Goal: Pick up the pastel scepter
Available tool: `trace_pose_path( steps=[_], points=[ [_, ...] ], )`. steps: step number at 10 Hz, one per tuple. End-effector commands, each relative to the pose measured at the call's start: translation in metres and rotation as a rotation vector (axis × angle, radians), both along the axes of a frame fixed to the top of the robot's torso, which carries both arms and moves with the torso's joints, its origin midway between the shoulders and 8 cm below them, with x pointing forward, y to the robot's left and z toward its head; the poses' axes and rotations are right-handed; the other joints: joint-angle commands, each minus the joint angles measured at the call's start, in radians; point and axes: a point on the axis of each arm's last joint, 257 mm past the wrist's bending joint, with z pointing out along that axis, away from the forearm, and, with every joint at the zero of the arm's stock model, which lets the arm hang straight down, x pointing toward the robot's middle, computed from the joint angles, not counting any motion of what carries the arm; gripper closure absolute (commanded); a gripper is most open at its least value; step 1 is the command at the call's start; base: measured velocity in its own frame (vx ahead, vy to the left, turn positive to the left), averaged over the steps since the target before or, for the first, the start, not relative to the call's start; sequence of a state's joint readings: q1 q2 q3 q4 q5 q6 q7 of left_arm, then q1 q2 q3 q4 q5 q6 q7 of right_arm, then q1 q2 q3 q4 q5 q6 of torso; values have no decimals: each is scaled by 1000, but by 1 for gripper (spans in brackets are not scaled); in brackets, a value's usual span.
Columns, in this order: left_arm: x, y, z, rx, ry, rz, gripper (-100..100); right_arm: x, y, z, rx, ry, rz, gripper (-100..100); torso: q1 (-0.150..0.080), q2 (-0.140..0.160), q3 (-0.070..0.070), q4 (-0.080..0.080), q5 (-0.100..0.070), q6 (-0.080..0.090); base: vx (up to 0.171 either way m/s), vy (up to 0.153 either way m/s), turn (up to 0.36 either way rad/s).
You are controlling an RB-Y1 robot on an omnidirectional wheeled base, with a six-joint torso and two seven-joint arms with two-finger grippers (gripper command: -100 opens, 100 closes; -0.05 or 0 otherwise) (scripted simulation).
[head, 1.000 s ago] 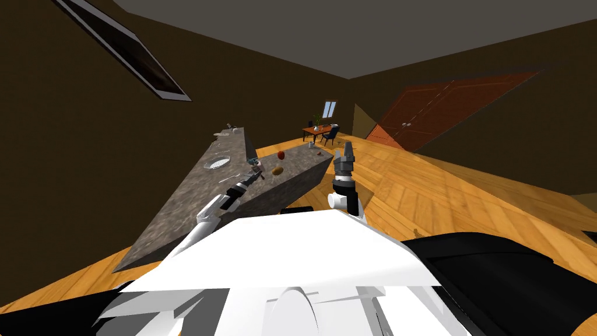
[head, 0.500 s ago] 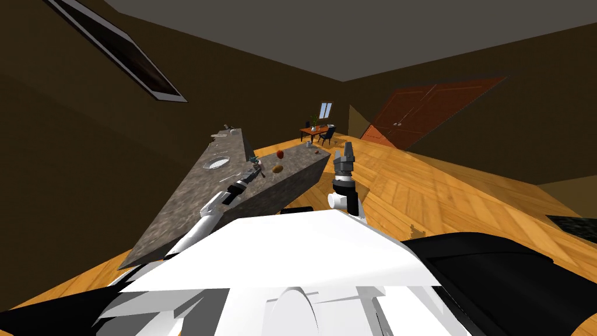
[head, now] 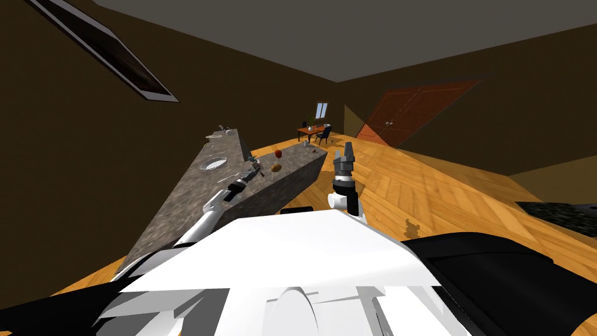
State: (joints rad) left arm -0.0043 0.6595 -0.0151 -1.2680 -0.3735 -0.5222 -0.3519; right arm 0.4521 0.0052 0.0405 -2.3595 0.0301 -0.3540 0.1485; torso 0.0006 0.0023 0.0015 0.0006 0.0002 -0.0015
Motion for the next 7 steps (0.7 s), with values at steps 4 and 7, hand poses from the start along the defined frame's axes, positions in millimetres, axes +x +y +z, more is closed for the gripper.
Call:
trace_pose_path(
  steps=[4,7],
  points=[
    [21,19,1,0,-4,37,-100,0,0,0,0,0,0,0,1,2,1,1,0,0,-76,16,-103],
    [40,28,12,0,-26,59,-100,0,0,0,0,0,0,0,0,2,1,0,0,2,-71,11,-149]
  ],
)
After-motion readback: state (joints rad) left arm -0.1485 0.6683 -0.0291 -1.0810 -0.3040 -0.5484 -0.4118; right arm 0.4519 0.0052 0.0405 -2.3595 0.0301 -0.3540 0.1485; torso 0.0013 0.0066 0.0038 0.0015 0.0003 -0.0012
